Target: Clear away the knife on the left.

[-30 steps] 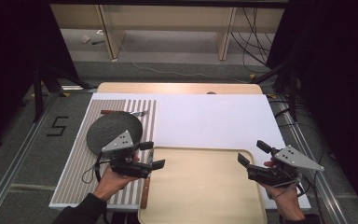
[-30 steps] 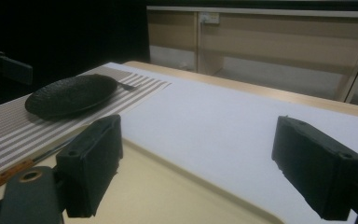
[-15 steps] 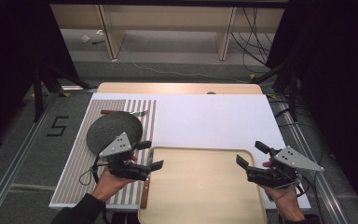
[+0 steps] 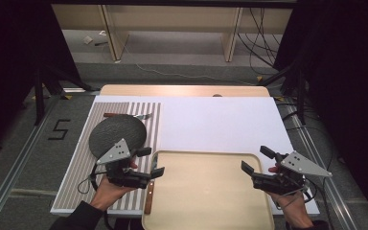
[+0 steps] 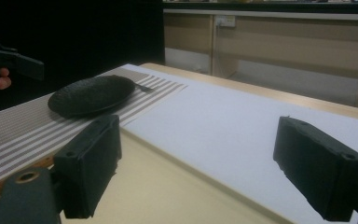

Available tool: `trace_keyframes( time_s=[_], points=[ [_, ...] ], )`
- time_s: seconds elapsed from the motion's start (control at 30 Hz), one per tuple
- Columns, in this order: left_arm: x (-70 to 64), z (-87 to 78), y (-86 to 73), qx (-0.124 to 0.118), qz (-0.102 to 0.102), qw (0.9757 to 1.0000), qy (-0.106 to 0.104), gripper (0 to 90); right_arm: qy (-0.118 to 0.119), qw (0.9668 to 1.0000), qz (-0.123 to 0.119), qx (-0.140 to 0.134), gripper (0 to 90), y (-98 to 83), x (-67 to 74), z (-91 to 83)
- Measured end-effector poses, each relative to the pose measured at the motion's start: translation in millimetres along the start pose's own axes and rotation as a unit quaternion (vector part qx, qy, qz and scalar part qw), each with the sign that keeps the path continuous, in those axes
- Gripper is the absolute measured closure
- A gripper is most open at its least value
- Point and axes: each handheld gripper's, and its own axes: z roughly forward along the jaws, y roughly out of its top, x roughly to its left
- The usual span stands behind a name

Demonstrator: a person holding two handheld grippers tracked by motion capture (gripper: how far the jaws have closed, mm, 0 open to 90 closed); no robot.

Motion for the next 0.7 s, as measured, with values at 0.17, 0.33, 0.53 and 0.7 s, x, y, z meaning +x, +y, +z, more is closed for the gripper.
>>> trace_keyframes(
  time_s=[0.17, 0.33, 0.53, 0.7],
  points=[
    [-1.3, 3.2, -0.2, 0.01, 0.004, 0.9999, 0.0, 15.1, 0.0, 1.0, -0.002, 0.002, 16.2, -0.1, 0.7, 0.6],
    [-0.6, 3.3, -0.3, 0.01, 0.002, 0.9999, 0.001, 15.1, 0.0, 1.0, -0.002, 0.002, 16.2, -0.1, 1.1, 0.8],
    [-1.3, 5.2, -1.0, 0.015, 0.004, 0.9999, -0.001, 15.1, -0.001, 1.0, -0.003, 0.004, 16.2, -0.2, 0.8, 1.1],
    [-0.9, 5.5, -1.0, 0.02, 0.003, 0.9998, -0.001, 15.1, -0.001, 1.0, -0.004, 0.004, 16.2, -0.2, 1.0, 1.2]
  ],
)
